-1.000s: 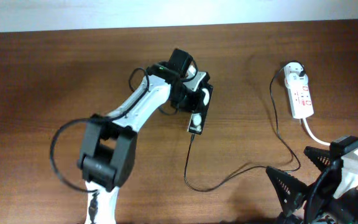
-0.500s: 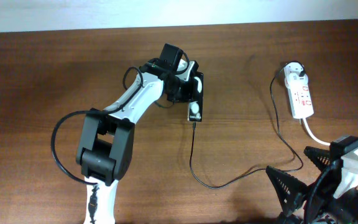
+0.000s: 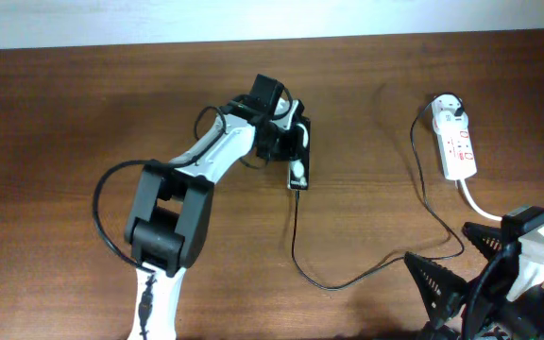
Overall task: Plug charger to phone and switch on socket
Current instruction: 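Lower the phone flat onto the table with the left gripper and release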
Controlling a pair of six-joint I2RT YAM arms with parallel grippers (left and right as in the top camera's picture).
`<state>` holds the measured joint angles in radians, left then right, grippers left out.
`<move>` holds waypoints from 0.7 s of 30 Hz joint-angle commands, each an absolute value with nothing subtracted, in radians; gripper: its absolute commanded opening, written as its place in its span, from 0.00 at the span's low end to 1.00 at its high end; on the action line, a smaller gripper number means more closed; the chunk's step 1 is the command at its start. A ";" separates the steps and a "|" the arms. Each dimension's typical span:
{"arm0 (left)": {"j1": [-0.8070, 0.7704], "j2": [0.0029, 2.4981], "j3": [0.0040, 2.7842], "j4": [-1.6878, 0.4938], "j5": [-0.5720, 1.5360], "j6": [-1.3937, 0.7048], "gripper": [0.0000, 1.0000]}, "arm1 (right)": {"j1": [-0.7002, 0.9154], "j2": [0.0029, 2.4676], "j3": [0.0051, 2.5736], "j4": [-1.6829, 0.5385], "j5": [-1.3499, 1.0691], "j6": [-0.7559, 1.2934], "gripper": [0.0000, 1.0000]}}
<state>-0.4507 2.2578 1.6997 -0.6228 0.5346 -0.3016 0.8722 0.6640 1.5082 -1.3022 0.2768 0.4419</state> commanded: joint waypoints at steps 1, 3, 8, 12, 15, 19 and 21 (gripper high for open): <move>-0.456 2.299 1.697 -0.618 0.508 -0.292 0.02 | 0.868 0.661 1.513 -1.299 0.293 0.442 0.99; -0.456 2.300 1.697 -0.619 0.508 -0.292 0.15 | 0.868 0.661 1.513 -1.299 0.293 0.442 0.99; -0.456 2.300 1.697 -0.622 0.507 -0.291 0.32 | 0.868 0.661 1.513 -1.299 0.293 0.442 0.99; -0.456 2.300 1.697 -0.623 0.508 -0.291 0.33 | 0.868 0.661 1.513 -1.299 0.293 0.442 0.99; -0.456 2.300 1.697 -0.625 0.507 -0.291 0.34 | 0.868 0.661 1.513 -1.299 0.293 0.442 0.99; -0.456 2.300 1.697 -0.637 0.507 -0.291 0.36 | 0.868 0.661 1.513 -1.299 0.293 0.442 0.99; -0.456 2.300 1.697 -0.638 0.507 -0.291 0.45 | 0.868 0.661 1.513 -1.299 0.293 0.442 0.99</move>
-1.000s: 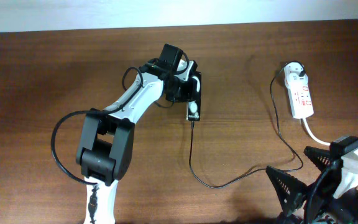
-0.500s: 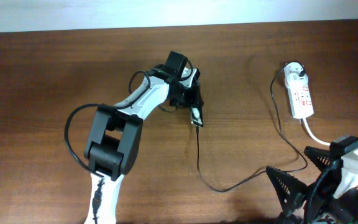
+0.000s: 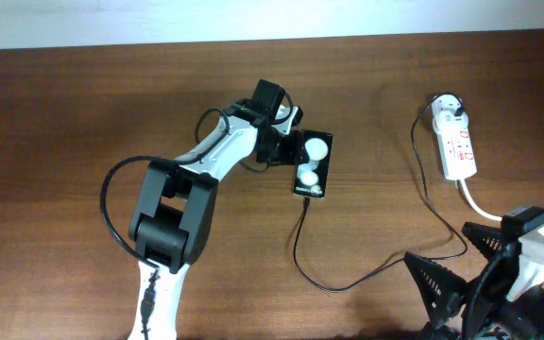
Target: Plug charger to phone and switch on socket
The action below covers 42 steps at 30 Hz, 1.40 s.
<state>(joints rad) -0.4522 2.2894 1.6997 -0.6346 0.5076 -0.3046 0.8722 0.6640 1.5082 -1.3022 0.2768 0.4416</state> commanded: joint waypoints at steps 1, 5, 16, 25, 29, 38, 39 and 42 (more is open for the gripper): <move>-0.455 2.300 1.697 -0.638 0.507 -0.291 0.51 | 0.868 0.661 1.513 -1.299 0.293 0.442 0.99; -0.455 2.300 1.697 -0.641 0.507 -0.291 0.99 | 0.868 0.661 1.513 -1.299 0.293 0.442 0.99; -0.236 2.158 1.698 -0.882 0.507 -0.168 0.99 | 0.868 0.661 1.513 -1.299 0.293 0.442 0.99; 0.012 1.732 1.698 -1.324 0.104 -0.047 0.99 | 0.868 0.661 1.513 -1.299 0.293 0.442 0.99; 0.022 1.602 1.697 -1.467 -0.053 -0.047 0.99 | 0.868 0.661 1.513 -1.299 0.293 0.442 0.99; 0.022 1.185 1.513 -1.439 -0.049 -0.051 0.99 | 0.868 0.661 1.513 -1.299 0.293 0.442 0.99; 0.022 1.122 1.463 -1.423 -0.049 -0.053 0.99 | 0.868 0.661 1.513 -1.299 0.293 0.442 0.99; 0.022 0.889 1.301 -1.366 -0.049 -0.059 0.99 | 0.868 0.661 1.513 -1.299 0.293 0.442 0.99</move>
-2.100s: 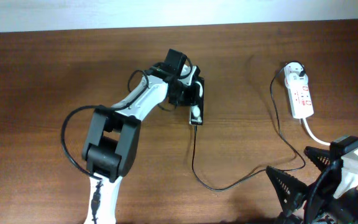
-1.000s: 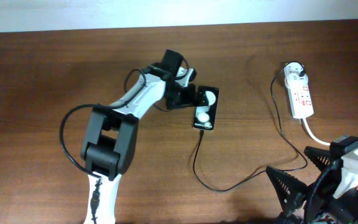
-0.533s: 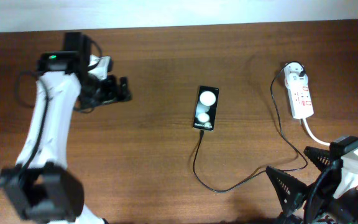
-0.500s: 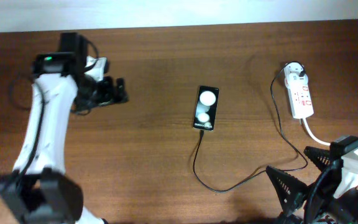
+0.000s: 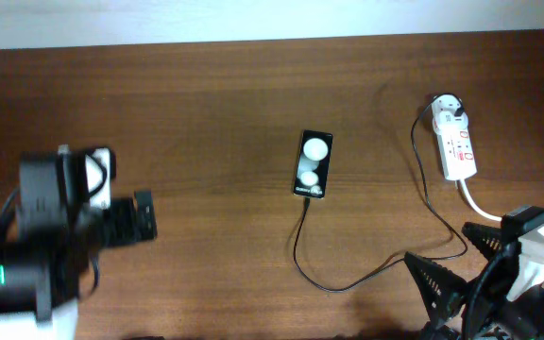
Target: Plug charger to phone and switch on socket
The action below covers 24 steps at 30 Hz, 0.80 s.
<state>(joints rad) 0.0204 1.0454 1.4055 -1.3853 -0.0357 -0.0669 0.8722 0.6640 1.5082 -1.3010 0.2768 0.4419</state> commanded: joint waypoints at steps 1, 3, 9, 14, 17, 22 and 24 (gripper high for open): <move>0.022 0.827 1.271 -1.370 -0.049 -0.059 0.99 | 0.868 0.661 1.513 -1.299 0.293 0.442 0.99; 0.022 0.737 1.250 -1.401 -0.049 -0.059 0.99 | 0.868 0.661 1.513 -1.288 0.293 0.442 0.99; 0.022 0.590 1.249 -1.493 -0.049 -0.059 0.99 | 0.868 0.661 1.513 -1.196 0.293 0.442 0.99; 0.022 0.523 1.249 -1.494 -0.049 -0.059 0.99 | 0.868 0.661 1.513 -1.159 0.293 0.442 0.99; 0.022 0.467 1.249 -1.494 -0.049 -0.059 0.99 | 0.868 0.662 1.513 -1.058 0.294 0.442 0.99; 0.022 0.339 1.249 -1.494 -0.049 -0.059 0.99 | 0.868 0.683 1.513 -0.964 0.327 0.442 0.99; 0.022 0.289 1.249 -1.494 -0.049 -0.059 0.99 | 0.868 0.704 1.513 -0.963 0.361 0.442 0.99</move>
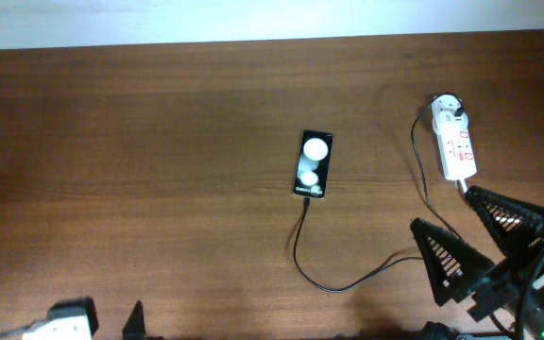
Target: Plug charger to phone and switch on socket
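A black phone point(313, 163) lies flat mid-table, two white light spots on its screen. A thin black charger cable point(297, 247) meets the phone's lower edge, loops down and right, then climbs to a white plug point(449, 107) seated in the white socket strip point(458, 151) at the far right. My right gripper point(477, 238) is open at the lower right, its black fingers point(450, 264) spread wide just below the strip's near end. Of my left gripper point(132, 321) only a sliver shows at the bottom left edge.
The strip's white lead point(484, 206) runs down under the right gripper. The cable's loop point(348, 283) lies on the wood between the phone and the right gripper. A pale wall edge point(253, 19) borders the table's far side.
My left arm has dropped from the table's left side to the bottom edge, nearly out of view. My right gripper has moved up and right, closer to the socket strip. Phone and cable are unmoved.
My left gripper was first on the phone, with the cable at the phone's lower edge. Then it sat at the phone's left side and the phone lay slightly turned. Later the arm was back at the far left. Now the right gripper nears the strip.
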Controlling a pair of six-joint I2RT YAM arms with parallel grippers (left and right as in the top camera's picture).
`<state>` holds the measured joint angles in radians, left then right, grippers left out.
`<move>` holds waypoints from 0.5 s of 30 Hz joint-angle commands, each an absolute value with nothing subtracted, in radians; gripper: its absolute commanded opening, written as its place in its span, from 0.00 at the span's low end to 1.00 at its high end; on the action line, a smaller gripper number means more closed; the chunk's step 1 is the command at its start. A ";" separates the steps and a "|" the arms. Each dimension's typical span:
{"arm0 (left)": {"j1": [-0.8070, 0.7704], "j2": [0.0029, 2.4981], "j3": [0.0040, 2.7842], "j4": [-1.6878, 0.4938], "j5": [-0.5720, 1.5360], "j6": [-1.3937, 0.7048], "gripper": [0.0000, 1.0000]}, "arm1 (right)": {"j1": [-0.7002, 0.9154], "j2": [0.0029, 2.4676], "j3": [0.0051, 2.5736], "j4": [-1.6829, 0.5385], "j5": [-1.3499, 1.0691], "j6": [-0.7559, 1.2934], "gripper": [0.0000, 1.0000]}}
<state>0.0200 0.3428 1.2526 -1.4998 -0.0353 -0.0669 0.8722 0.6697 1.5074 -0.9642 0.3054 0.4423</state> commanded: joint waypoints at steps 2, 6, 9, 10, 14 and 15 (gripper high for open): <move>0.022 0.265 1.249 -1.494 -0.049 -0.059 0.99 | 0.868 0.731 1.513 -0.965 0.364 0.442 1.00; 0.022 0.256 1.249 -1.490 -0.049 -0.059 0.99 | 0.868 0.804 1.509 -0.964 0.364 0.442 0.95; 0.022 0.230 1.249 -1.490 -0.049 -0.059 0.99 | 0.868 0.871 1.509 -0.969 0.364 0.442 0.95; 0.022 0.212 1.249 -1.491 -0.049 -0.059 0.99 | 0.868 0.890 1.509 -0.977 0.365 0.442 0.95; 0.022 0.139 1.249 -1.494 -0.049 -0.059 0.99 | 0.868 0.972 1.509 -0.982 0.405 0.442 0.76; 0.023 0.120 1.249 -1.494 -0.049 -0.059 0.99 | 0.868 0.999 1.509 -0.979 0.405 0.443 0.62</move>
<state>0.0200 0.1661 1.2526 -1.4971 -0.0353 -0.0669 0.8722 0.9539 1.5070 -0.9829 0.3744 0.4450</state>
